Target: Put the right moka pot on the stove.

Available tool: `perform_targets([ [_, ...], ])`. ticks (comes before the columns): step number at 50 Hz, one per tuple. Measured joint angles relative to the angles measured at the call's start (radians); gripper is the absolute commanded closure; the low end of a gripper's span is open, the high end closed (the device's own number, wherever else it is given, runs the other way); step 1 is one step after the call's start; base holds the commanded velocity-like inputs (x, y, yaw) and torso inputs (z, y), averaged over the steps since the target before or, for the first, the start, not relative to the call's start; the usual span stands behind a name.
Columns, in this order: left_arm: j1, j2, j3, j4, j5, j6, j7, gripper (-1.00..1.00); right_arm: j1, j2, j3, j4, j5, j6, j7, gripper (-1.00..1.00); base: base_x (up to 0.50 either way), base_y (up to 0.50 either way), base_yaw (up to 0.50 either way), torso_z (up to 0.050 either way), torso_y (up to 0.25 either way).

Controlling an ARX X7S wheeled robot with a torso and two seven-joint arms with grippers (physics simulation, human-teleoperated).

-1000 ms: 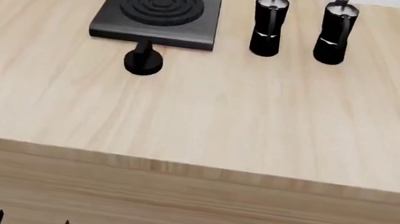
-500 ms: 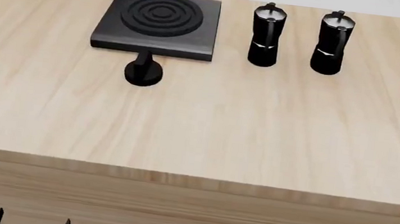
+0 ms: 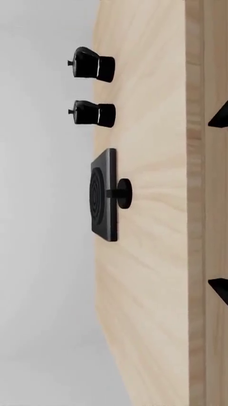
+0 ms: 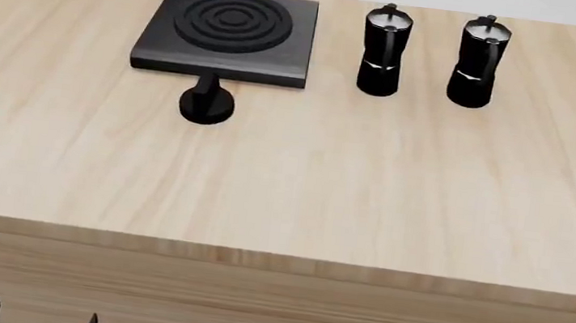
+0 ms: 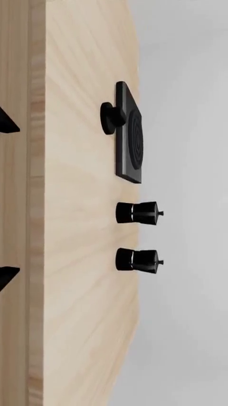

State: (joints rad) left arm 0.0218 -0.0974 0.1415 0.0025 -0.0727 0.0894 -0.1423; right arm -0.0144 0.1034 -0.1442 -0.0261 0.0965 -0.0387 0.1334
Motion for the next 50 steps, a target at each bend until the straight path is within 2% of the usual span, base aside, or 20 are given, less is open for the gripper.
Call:
perform_targets([
  [11,0.007,-0.01,0.014,0.005,-0.004,0.009,-0.018,-1.0,0.001,0.011,-0.012,-0.001,0.008,-0.003,0.013,-1.0,0.12,0.0,0.0,0.0,0.0],
  [50,0.019,-0.041,0.05,-0.008,-0.016,0.06,-0.061,-1.0,0.016,0.035,-0.053,0.036,0.008,-0.04,0.064,-1.0,0.33,0.02,0.0,0.0,0.0],
])
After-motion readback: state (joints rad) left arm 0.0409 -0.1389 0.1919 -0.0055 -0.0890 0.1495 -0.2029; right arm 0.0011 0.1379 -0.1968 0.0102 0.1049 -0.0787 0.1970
